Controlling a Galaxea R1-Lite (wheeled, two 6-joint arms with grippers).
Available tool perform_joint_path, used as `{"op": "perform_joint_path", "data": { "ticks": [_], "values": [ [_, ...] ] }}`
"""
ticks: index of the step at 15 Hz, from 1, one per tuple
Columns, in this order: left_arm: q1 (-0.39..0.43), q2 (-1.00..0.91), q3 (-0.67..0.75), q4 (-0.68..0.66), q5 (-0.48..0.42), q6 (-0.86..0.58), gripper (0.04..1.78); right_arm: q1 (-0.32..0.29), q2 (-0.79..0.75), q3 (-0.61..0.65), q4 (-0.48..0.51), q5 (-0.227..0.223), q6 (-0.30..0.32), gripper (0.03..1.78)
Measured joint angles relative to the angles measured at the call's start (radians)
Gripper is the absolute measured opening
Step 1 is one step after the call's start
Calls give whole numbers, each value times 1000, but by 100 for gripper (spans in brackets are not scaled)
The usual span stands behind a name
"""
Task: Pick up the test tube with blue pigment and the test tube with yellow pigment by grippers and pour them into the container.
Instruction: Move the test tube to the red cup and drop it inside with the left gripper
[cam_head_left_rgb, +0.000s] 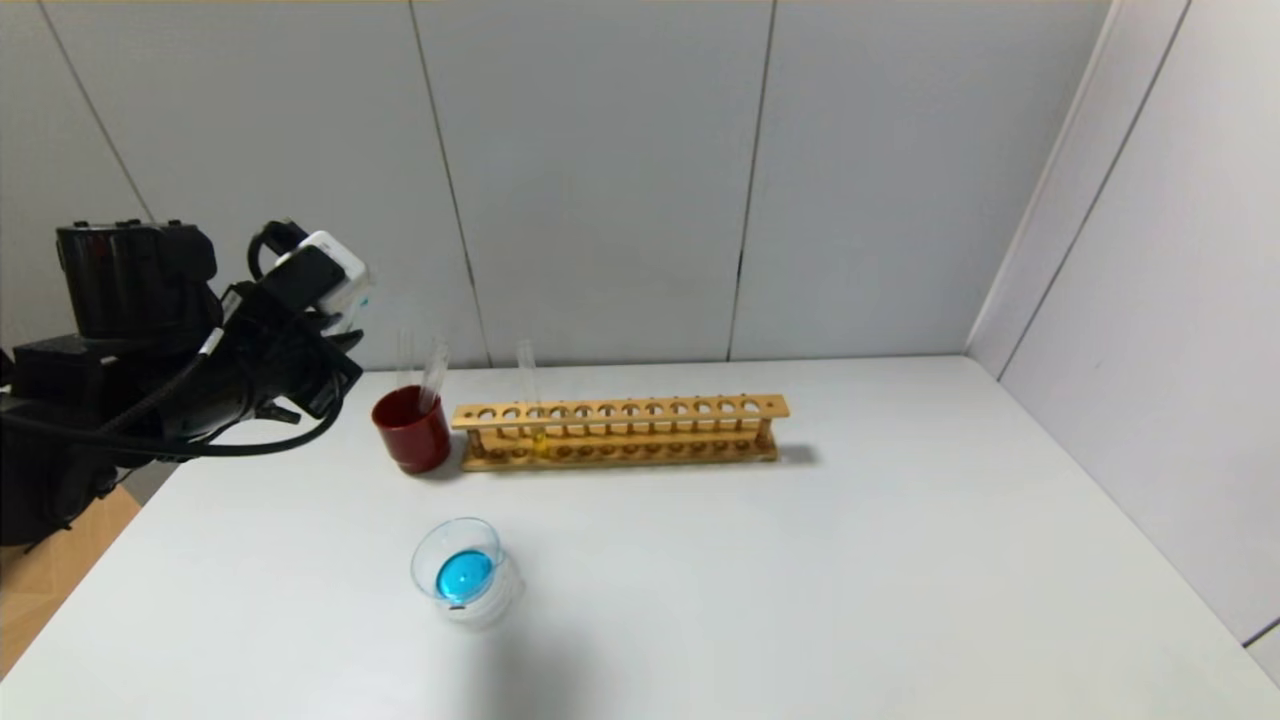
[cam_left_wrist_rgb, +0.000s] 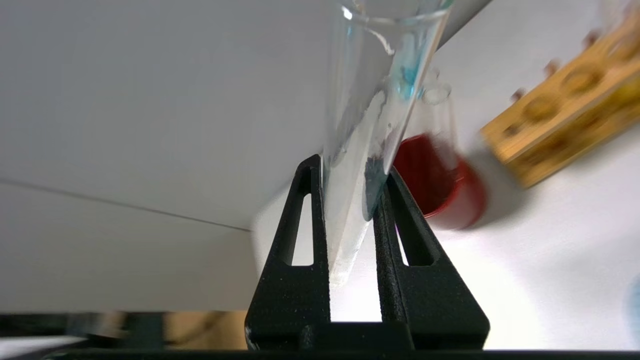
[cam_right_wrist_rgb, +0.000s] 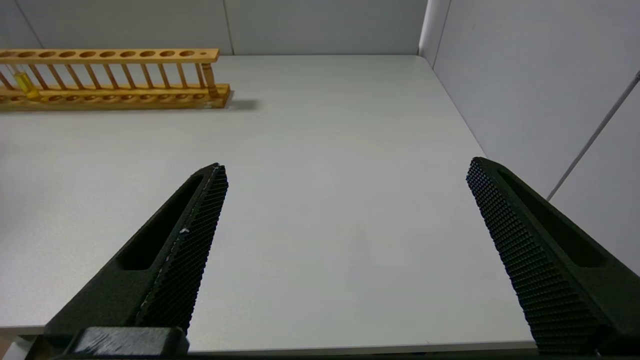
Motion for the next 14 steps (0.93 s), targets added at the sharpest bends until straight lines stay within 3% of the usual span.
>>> {"op": "perform_joint_path", "data": {
  "ticks": [3,5,10,14],
  "values": [
    [2,-23,-38,72,-2,-305,31,0,0,0,0,0,0,175],
    [6,-27,-32,76,-7,-426,31,0,0,0,0,0,0,175],
    [20,35,-55,46,-16,-477,31,0,0,0,0,0,0,175],
    [36,152,-97,-90,-56,-505,31,0,0,0,0,0,0,175]
  ]
}}
